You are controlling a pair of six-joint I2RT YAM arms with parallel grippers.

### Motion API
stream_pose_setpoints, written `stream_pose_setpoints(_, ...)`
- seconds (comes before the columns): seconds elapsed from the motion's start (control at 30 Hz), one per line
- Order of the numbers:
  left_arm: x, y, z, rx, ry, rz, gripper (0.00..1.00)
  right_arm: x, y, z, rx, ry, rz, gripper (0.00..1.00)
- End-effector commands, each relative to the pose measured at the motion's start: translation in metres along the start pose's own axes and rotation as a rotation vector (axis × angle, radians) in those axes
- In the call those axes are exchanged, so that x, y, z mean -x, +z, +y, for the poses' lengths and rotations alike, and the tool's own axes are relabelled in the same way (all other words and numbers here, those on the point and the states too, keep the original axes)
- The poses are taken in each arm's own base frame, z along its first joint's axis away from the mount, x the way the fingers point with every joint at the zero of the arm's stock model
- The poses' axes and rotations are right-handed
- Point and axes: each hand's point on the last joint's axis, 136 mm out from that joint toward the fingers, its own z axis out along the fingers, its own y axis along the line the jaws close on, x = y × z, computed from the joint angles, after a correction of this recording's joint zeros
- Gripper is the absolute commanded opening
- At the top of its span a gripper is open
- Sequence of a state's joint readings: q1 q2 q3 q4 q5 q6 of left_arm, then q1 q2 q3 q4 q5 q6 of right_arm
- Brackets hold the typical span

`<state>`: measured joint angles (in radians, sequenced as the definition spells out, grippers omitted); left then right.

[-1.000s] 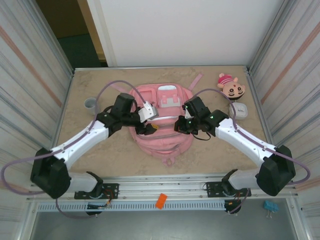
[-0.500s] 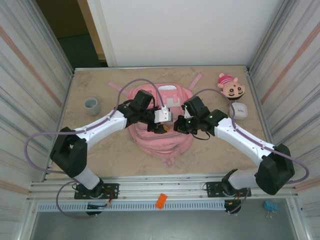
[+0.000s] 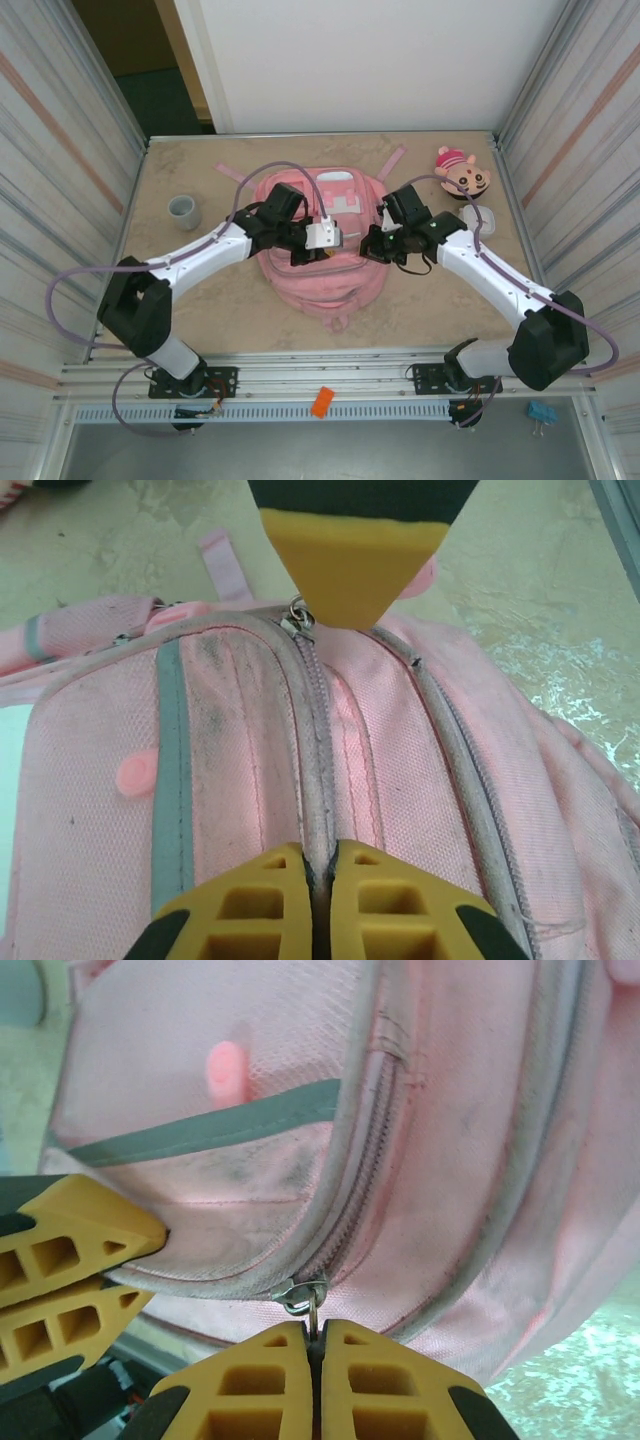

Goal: Pack books, pencil case, and school supplies into a backpack

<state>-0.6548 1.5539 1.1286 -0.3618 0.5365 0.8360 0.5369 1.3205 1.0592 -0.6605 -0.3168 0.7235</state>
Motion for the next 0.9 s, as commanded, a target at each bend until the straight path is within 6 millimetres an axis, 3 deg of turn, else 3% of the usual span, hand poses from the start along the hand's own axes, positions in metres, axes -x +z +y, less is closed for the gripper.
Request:
stream_pose_setpoints(0.0, -0.008, -0.031, -0.016, -0.028, -0.039, -0.030, 0.01, 0.002, -0.011, -0.014, -0.066, 0.006, -0.011, 0.00)
stream_pose_setpoints(0.17, -0.003, -0.043, -0.023, -0.046, -0.030, -0.074, 0.07, 0.002, 0.002, 0.009, 0.014, -0.028, -0.003, 0.00)
stream_pose_setpoints(0.33, 0.023, -0.051, -0.018, -0.029, -0.061, -0.132, 0.37, -0.003, 0.015, 0.028, 0.055, -0.075, 0.034, 0.00)
stream_pose_setpoints(0.47, 0.036, -0.044, -0.013, 0.014, -0.064, -0.129, 0.47, -0.006, 0.019, 0.037, 0.068, -0.095, 0.053, 0.00)
stream_pose_setpoints(0.6, 0.040, -0.029, -0.018, 0.010, -0.042, -0.084, 0.51, -0.006, 0.016, 0.048, 0.096, -0.103, 0.054, 0.00)
stream_pose_setpoints(0.77, 0.023, -0.007, -0.007, 0.064, -0.069, 0.028, 0.51, -0.005, 0.012, 0.055, 0.115, -0.108, 0.050, 0.00)
stream_pose_setpoints(0.87, 0.014, 0.002, -0.007, 0.047, -0.087, 0.059, 0.41, -0.005, 0.009, 0.059, 0.125, -0.111, 0.047, 0.00)
